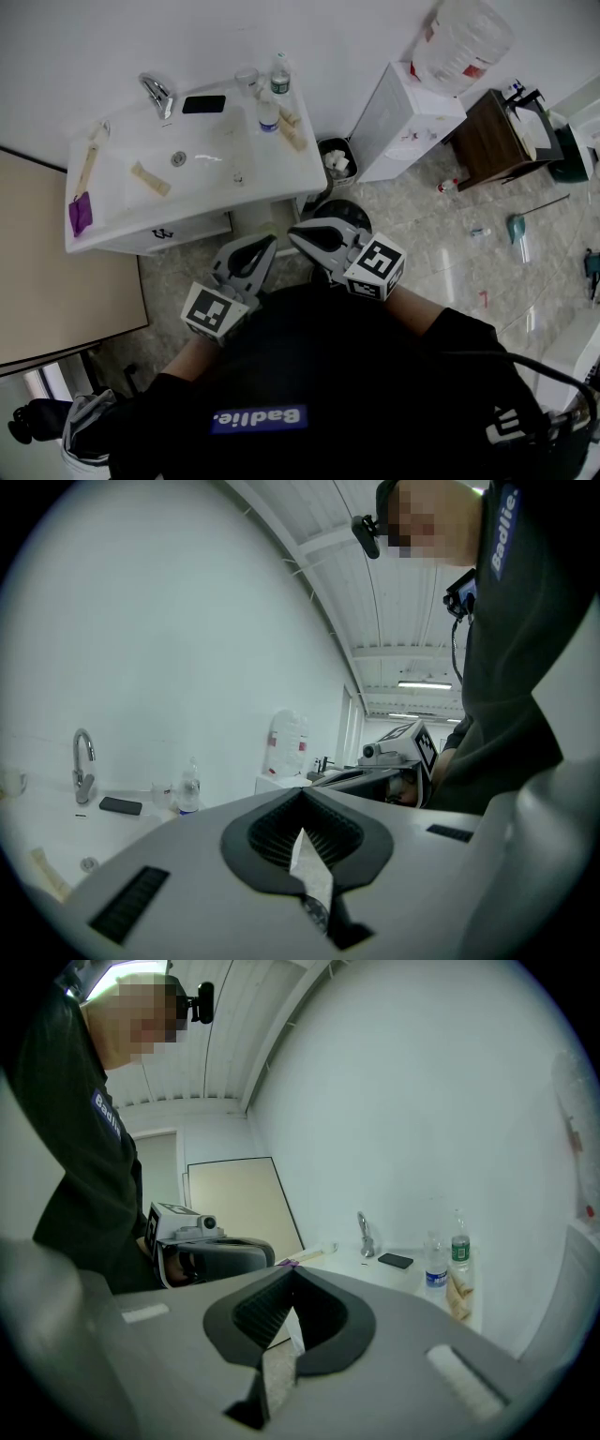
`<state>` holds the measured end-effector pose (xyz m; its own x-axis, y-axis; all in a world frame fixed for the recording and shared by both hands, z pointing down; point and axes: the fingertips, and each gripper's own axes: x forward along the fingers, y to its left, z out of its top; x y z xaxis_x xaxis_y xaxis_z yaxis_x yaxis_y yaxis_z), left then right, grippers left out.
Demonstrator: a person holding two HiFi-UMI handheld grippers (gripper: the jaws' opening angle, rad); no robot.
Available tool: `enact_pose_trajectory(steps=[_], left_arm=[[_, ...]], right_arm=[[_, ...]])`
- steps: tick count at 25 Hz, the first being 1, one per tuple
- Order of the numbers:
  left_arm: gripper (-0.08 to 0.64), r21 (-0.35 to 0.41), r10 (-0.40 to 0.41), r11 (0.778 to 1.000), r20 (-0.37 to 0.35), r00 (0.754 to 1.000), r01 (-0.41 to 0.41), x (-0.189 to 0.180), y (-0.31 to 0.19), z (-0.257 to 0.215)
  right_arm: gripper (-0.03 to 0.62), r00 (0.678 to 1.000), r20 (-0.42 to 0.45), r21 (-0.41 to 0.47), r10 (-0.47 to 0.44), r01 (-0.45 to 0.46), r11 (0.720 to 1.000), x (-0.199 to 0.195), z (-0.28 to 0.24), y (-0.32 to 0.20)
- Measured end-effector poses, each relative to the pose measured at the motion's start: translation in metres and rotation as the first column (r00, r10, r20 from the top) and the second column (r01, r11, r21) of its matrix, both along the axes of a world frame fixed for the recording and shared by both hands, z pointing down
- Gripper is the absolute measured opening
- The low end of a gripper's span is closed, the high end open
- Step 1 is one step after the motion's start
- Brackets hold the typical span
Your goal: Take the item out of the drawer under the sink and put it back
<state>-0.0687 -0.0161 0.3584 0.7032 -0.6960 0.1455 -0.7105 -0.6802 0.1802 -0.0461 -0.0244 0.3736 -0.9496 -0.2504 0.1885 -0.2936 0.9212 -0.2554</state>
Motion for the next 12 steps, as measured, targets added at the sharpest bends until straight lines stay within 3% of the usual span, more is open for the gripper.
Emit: enact_pose_trajectory(steps=[12], left_arm=[[0.006,0.027,-0.026,0.999,-0.011,1.0,0.026,-0.0067,-0.0001,0.001]], right_arm=[[0.002,1.0,-0.001,0.008,0.0,0.0,1.0,-0.0008,-0.0026,-0.0001]])
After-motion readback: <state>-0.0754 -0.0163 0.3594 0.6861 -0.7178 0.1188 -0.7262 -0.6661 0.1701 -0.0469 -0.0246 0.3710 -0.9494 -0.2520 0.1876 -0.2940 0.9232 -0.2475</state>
